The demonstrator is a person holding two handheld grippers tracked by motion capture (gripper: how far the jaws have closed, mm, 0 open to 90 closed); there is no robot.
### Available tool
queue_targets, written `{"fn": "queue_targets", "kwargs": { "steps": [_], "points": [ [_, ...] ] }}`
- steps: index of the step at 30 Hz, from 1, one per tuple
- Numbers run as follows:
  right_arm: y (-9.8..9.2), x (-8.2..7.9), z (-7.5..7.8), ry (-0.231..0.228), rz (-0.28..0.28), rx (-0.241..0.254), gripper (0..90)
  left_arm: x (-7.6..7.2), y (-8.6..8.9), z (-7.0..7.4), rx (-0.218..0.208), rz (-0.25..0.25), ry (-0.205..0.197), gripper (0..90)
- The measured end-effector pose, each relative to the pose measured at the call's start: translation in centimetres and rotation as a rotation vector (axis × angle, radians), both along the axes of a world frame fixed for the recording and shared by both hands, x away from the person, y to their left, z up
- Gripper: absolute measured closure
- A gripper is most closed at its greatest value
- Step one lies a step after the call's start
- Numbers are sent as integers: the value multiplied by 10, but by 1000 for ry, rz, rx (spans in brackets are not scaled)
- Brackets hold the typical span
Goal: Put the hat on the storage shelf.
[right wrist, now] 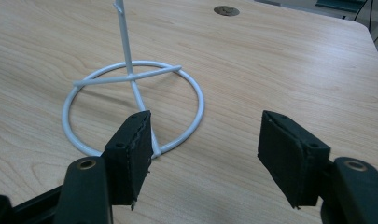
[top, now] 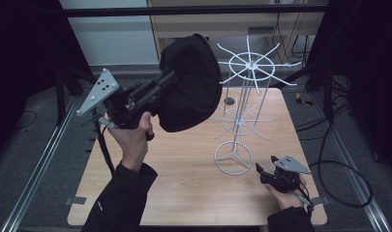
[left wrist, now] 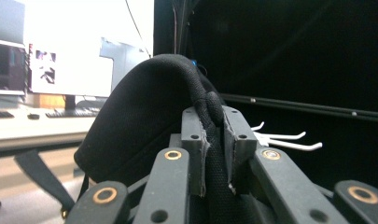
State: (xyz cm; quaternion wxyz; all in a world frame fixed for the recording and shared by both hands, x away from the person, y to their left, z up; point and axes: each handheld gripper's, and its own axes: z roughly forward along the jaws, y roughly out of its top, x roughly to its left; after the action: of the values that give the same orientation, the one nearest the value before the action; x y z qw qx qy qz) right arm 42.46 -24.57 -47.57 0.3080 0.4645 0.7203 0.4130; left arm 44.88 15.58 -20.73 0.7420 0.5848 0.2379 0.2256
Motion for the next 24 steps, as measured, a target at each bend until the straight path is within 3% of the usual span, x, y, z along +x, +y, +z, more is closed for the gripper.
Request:
{"fn": "queue_targets", "kwargs": {
  "steps": [8,13,15,24],
  "points": [
    [1,0,0,9,2,7,353,19,4,-26,4,-19,88,788],
    [2,0,0,10,5,4,352,29,6,-44,30,-10,140,773],
    [2,0,0,6,4,1,352,34,5,-52,55,-1,163,769],
    [3,0,-1,12,8,3,351,45,-5,-67,154,17,200,751]
  ]
}}
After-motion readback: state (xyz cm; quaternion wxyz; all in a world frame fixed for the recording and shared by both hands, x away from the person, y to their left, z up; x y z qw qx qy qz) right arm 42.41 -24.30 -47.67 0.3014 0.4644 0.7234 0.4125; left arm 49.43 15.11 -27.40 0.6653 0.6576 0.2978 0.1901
